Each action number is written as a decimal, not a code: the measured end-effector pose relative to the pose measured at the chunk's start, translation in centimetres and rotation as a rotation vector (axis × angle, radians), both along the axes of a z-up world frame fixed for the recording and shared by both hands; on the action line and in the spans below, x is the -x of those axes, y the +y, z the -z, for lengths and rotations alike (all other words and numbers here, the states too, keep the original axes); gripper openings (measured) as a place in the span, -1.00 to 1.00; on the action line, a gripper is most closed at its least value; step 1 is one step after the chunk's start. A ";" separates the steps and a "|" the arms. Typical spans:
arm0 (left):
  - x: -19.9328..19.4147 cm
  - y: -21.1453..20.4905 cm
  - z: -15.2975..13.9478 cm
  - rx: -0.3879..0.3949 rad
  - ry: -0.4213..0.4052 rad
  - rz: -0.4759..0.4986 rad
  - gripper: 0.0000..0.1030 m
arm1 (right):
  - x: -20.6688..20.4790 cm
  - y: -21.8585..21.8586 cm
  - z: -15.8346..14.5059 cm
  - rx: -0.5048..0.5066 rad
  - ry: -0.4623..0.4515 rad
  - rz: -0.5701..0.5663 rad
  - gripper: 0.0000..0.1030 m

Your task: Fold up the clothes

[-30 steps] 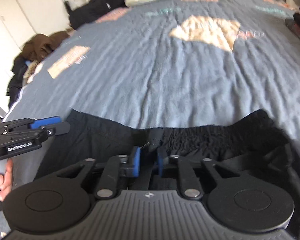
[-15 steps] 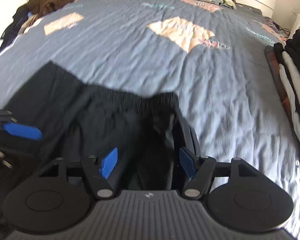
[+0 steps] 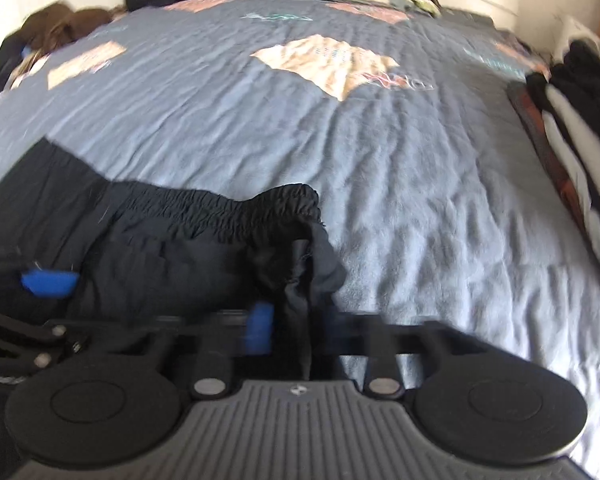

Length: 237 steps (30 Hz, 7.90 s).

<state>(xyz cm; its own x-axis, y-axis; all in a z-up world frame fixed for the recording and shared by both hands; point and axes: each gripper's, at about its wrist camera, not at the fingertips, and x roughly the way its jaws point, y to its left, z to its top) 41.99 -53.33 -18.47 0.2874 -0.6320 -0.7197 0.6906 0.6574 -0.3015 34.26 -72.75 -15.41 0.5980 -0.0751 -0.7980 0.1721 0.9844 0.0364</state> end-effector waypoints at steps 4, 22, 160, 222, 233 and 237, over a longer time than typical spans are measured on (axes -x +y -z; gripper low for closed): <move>0.0 0.2 -0.3 0.056 0.000 -0.022 -0.92 | 0.9 0.1 -1.5 -0.029 -0.064 -0.001 -0.87; -1.4 -3.9 -2.4 0.022 -0.169 0.021 -0.74 | -3.0 -2.0 -4.1 0.023 -0.146 0.008 -0.78; 13.4 32.3 -3.3 0.350 0.302 -0.014 0.83 | 18.0 19.4 -1.0 -0.603 -0.069 0.071 0.62; -0.7 24.9 3.2 0.421 0.528 -0.015 0.63 | 9.3 15.7 5.5 -0.874 -0.056 0.117 0.50; -1.9 22.3 -1.6 0.493 0.461 0.036 0.89 | 9.4 15.5 5.2 -0.810 -0.045 0.111 0.44; -3.1 18.1 1.2 0.377 0.498 0.037 0.89 | 8.9 15.8 5.4 -0.801 -0.043 0.100 0.49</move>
<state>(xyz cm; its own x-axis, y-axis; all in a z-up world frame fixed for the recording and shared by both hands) 45.08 -35.19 -19.67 -0.0518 -0.8716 -0.4874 0.4282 0.4215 -0.7994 25.40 -56.96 -20.79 0.6499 0.4553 -0.6085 0.2404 0.6365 0.7329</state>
